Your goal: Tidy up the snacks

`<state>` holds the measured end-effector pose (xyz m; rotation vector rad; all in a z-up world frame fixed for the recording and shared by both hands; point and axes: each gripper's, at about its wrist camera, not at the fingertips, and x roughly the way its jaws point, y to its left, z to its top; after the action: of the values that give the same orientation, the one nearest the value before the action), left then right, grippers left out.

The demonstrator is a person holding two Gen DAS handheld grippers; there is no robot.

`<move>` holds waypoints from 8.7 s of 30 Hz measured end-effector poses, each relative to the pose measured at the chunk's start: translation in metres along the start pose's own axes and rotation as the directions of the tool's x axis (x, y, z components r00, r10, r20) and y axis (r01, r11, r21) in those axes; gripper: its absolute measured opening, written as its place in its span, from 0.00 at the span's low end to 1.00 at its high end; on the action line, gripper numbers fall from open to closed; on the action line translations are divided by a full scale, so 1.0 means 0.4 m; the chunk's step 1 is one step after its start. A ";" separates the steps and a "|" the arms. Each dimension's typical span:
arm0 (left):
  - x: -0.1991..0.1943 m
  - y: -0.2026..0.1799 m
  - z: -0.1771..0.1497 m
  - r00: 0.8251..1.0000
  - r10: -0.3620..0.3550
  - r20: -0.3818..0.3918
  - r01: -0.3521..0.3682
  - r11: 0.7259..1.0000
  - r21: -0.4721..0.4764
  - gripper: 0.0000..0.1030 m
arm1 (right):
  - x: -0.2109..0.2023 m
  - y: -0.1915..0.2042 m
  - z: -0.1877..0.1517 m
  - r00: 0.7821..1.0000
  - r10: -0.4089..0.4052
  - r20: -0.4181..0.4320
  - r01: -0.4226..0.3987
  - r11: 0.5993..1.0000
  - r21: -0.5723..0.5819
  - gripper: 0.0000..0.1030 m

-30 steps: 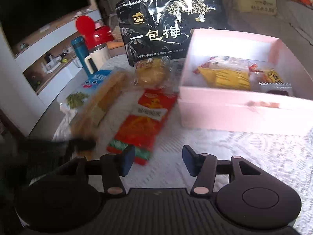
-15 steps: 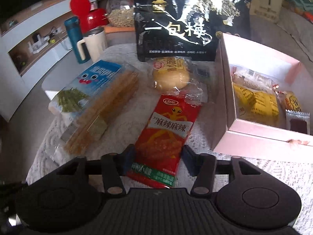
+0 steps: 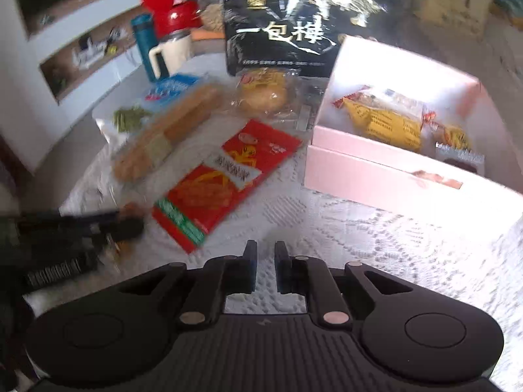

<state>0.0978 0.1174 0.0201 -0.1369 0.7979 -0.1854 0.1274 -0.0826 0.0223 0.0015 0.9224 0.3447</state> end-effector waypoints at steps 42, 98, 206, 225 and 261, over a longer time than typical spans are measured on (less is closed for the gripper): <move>-0.027 0.097 -0.054 0.983 -0.163 0.081 0.175 0.970 -0.171 0.26 | 0.205 0.195 0.181 0.982 -0.181 -0.053 0.186 0.977 0.102 0.69; 0.000 -0.290 -0.084 0.998 -0.003 -0.063 0.018 0.970 0.243 0.25 | -0.127 -0.191 -0.255 0.992 -0.053 0.114 0.061 0.996 -0.069 0.92; 0.086 0.119 0.199 0.998 -0.057 0.006 0.058 0.992 -0.113 0.29 | 0.105 0.090 0.202 0.987 0.066 -0.143 -0.096 0.972 -0.216 0.48; 0.221 -0.122 0.343 0.984 -0.165 -0.070 0.165 0.986 -0.002 0.29 | -0.076 -0.079 -0.007 0.996 0.053 0.078 -0.037 0.980 -0.197 0.57; 0.279 -0.206 0.274 0.991 0.033 -0.131 0.011 0.947 0.320 0.38 | -0.027 -0.119 -0.121 0.964 0.045 0.264 -0.004 0.988 -0.157 0.75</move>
<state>0.2436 0.0185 0.0339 0.1892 0.8928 -0.3135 0.0977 -0.1379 -0.0058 -0.0818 0.6274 0.4276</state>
